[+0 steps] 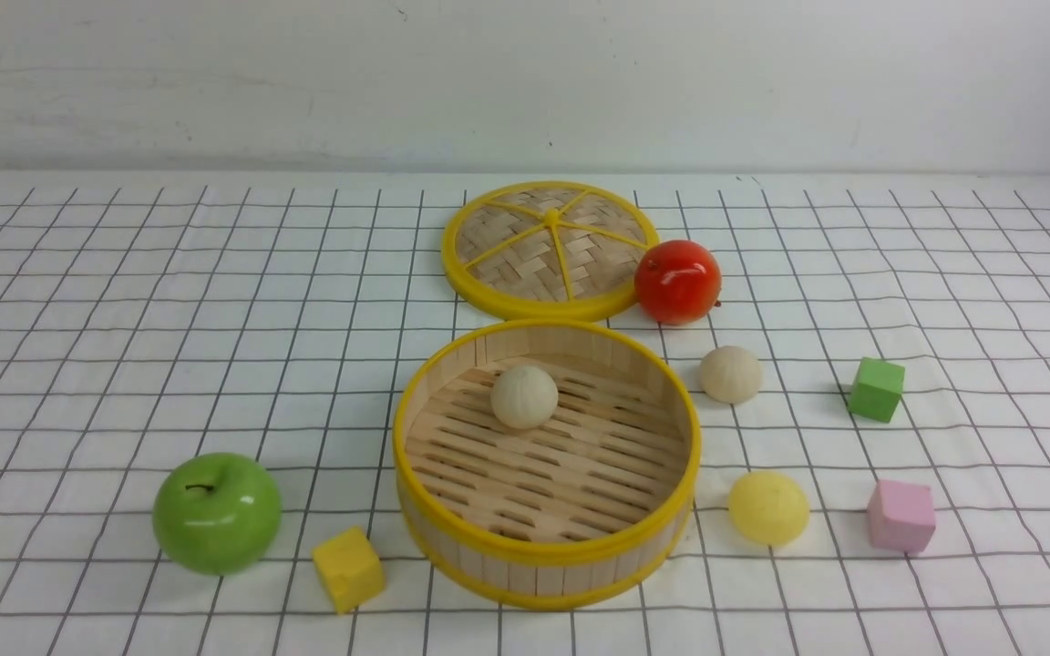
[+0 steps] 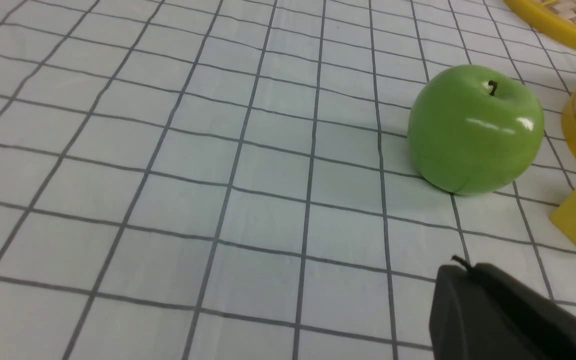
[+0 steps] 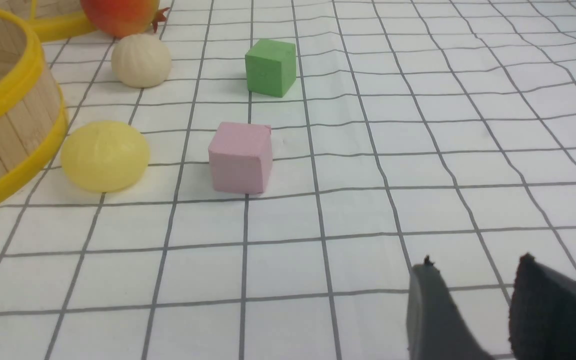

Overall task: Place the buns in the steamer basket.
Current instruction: Use the right arm to grab a steamed stuffed bun

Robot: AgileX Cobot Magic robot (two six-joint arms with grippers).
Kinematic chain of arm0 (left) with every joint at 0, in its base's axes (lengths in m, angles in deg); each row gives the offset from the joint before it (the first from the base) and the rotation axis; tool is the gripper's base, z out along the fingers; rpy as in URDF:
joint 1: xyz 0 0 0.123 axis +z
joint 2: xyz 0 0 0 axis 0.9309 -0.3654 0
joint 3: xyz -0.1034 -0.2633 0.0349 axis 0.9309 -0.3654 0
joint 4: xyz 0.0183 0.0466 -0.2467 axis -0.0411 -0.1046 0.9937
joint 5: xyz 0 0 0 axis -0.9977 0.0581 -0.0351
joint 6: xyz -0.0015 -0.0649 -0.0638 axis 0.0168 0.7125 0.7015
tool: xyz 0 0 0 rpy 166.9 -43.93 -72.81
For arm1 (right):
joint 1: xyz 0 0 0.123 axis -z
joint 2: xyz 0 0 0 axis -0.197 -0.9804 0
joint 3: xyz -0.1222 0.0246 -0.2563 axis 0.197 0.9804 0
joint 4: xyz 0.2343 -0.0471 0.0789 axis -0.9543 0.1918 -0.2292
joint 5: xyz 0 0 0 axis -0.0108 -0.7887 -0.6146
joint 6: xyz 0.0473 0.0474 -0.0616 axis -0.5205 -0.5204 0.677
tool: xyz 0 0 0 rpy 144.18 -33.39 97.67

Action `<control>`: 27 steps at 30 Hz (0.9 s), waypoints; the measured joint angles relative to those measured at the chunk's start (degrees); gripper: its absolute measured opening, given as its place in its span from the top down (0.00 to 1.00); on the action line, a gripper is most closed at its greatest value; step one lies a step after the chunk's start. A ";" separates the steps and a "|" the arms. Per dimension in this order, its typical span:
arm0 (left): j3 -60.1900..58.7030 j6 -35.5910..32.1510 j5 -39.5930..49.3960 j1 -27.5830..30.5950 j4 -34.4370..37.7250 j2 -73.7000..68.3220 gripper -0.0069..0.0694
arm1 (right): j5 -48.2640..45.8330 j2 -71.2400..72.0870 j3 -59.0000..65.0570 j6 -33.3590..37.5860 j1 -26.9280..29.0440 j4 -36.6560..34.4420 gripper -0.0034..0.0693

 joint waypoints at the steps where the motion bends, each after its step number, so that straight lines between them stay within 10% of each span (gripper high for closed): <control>1: 0.00 0.00 0.00 0.00 0.00 0.00 0.92 | 0.00 0.00 0.00 0.00 0.00 0.00 0.62; 27: 0.00 0.06 0.00 0.00 0.00 0.00 0.91 | 3.68 0.00 0.44 0.00 0.00 1.52 0.62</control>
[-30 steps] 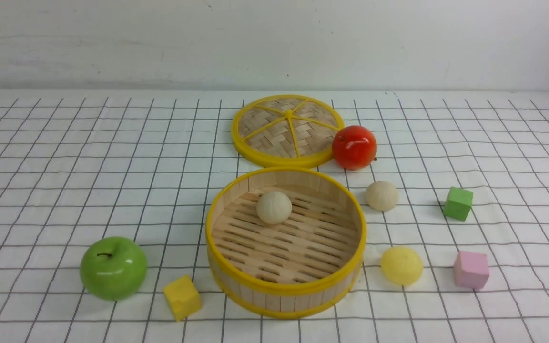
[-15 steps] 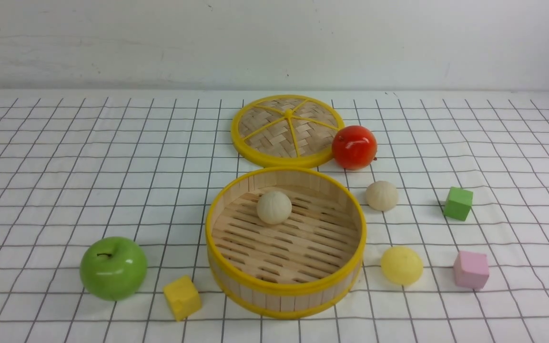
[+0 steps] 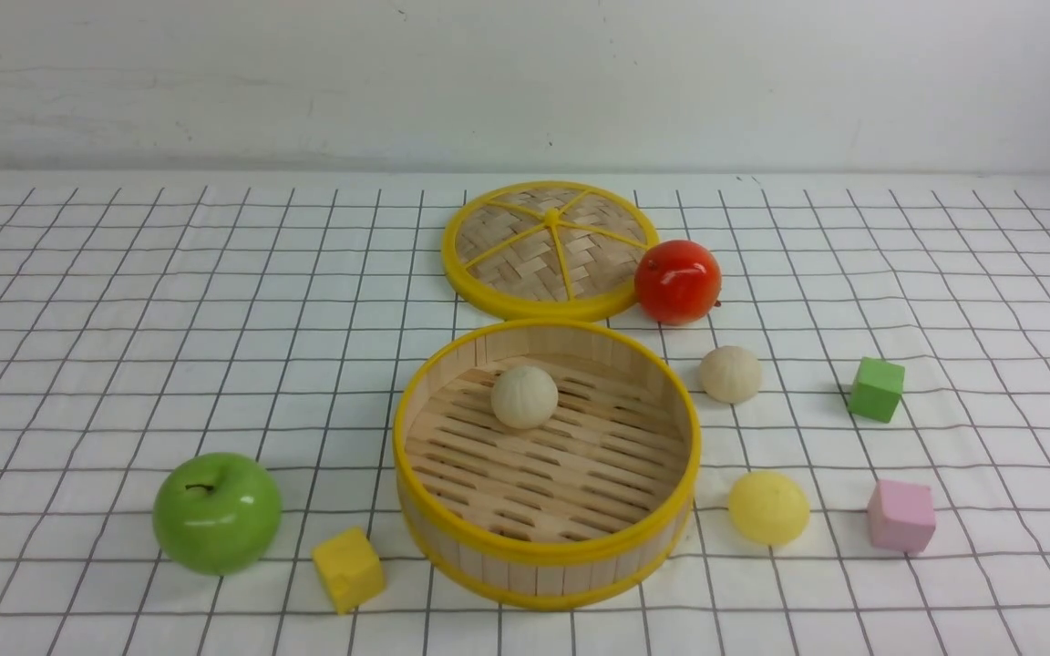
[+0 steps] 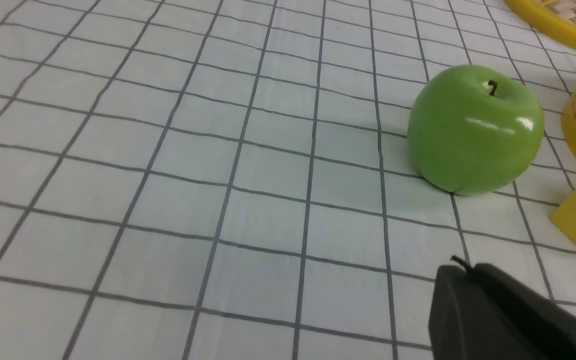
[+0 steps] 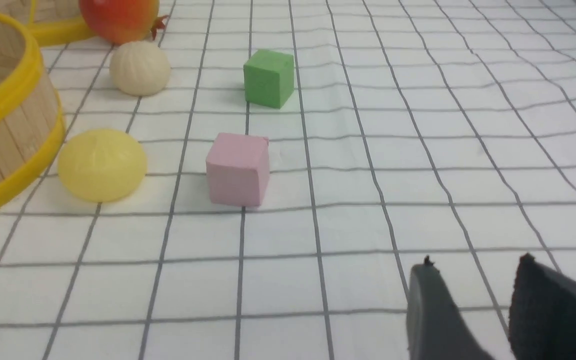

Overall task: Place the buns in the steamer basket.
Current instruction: Use the right arm to grab a steamed stuffed bun

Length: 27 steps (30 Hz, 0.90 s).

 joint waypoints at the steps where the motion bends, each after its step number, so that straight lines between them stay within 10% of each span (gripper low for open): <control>1: 0.00 0.00 0.00 0.00 0.00 0.00 0.91 | 1.95 0.00 0.07 0.00 0.00 0.00 0.62; 14: 0.00 0.00 0.00 0.00 0.00 0.00 0.91 | 40.48 0.00 -0.09 -3.85 0.00 -1.06 0.62; 27: 0.00 0.00 0.00 0.00 0.00 0.00 0.90 | 17.22 -24.34 -31.32 -8.35 0.00 -5.35 0.62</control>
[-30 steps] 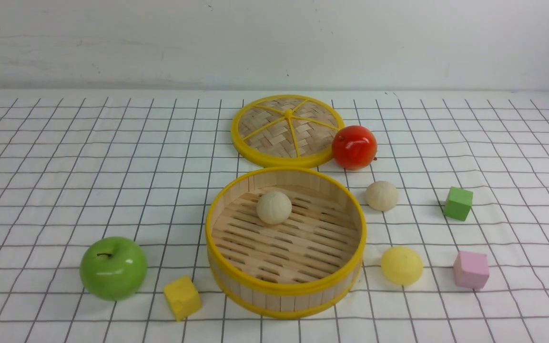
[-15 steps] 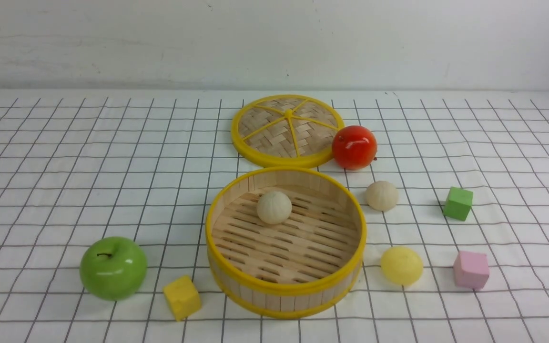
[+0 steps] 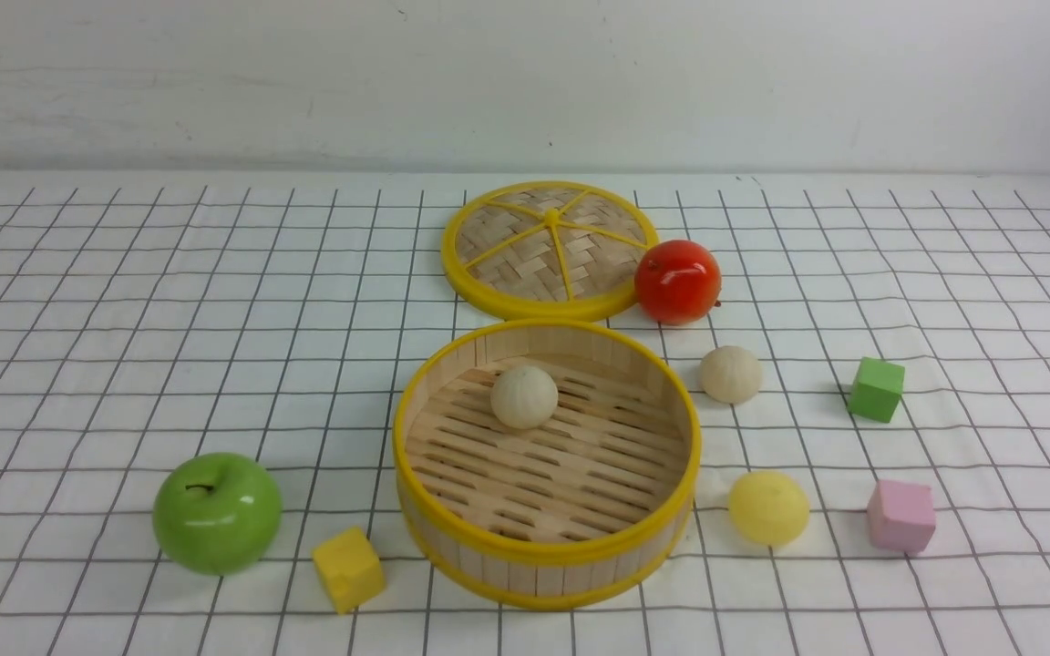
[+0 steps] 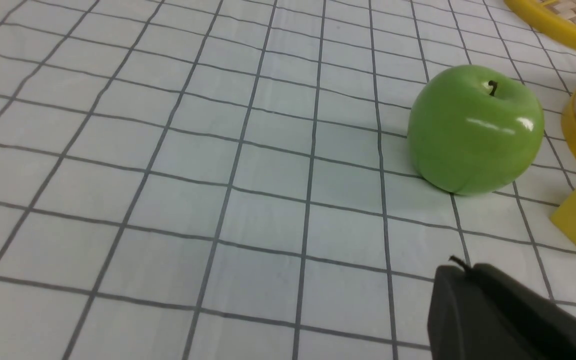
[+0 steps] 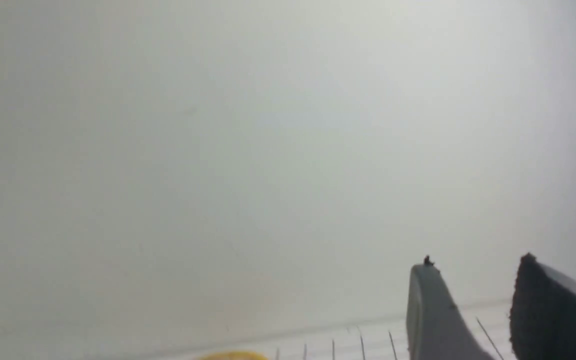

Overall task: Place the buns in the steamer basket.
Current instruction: Use the right arm to grab a steamed stuffed bun

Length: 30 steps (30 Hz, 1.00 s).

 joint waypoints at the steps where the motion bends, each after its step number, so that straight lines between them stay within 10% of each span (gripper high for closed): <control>1: 0.00 0.00 0.00 0.00 0.00 0.00 0.90 | -2.31 -3.59 -2.07 0.38 0.00 0.80 0.62; 14: 0.00 0.00 0.00 0.00 0.00 0.00 0.89 | -2.43 -39.43 -7.32 -2.33 -2.07 6.88 0.62; 30: 0.00 0.00 0.00 0.00 0.00 0.00 0.89 | -33.30 -74.67 -43.17 -3.67 -14.85 4.47 0.62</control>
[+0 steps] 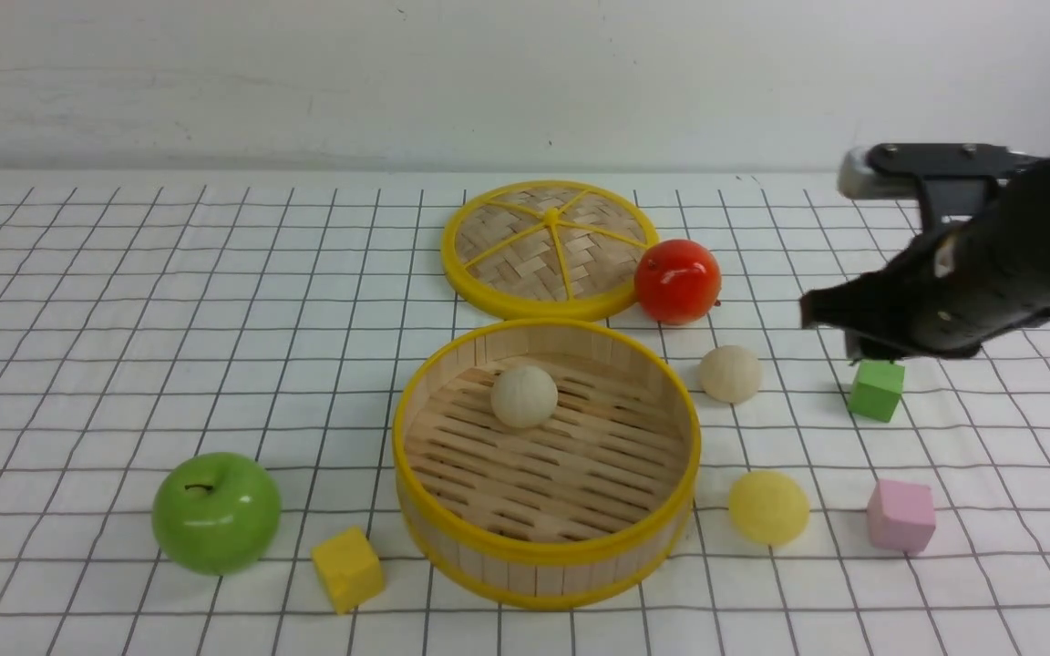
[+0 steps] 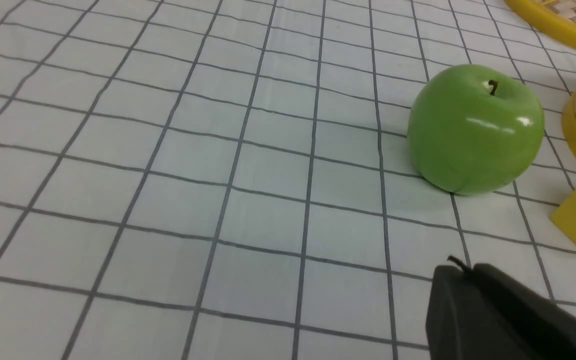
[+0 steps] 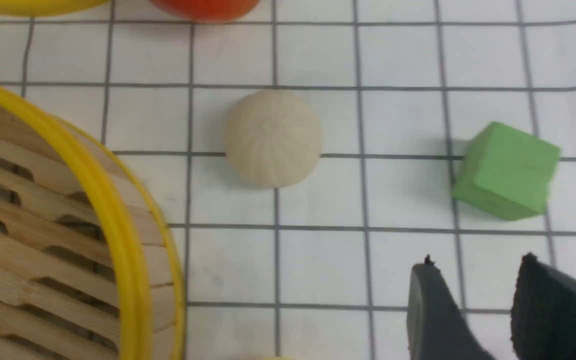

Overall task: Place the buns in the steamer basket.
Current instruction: Use the right arm to grab a steamed stuffed bun, then use the right arm to put the steamed stuffed bun into the steamer

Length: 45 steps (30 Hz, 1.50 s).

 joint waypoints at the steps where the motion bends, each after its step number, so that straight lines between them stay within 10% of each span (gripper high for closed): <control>1: 0.00 0.00 0.00 0.00 0.00 0.00 0.89 | -0.67 -1.89 -1.97 0.00 -0.54 -0.82 0.62; 23: 0.00 0.00 0.00 0.00 0.00 0.00 0.89 | 2.04 -22.76 -18.97 0.62 -1.20 -5.53 0.63; 33: 0.00 0.00 0.00 0.00 0.00 0.00 0.89 | 0.95 -23.40 -19.23 0.69 -1.20 -5.35 0.94; 45: 0.00 0.00 0.00 0.00 0.00 0.00 0.89 | -4.17 -12.73 -20.19 8.77 -1.45 -13.98 0.95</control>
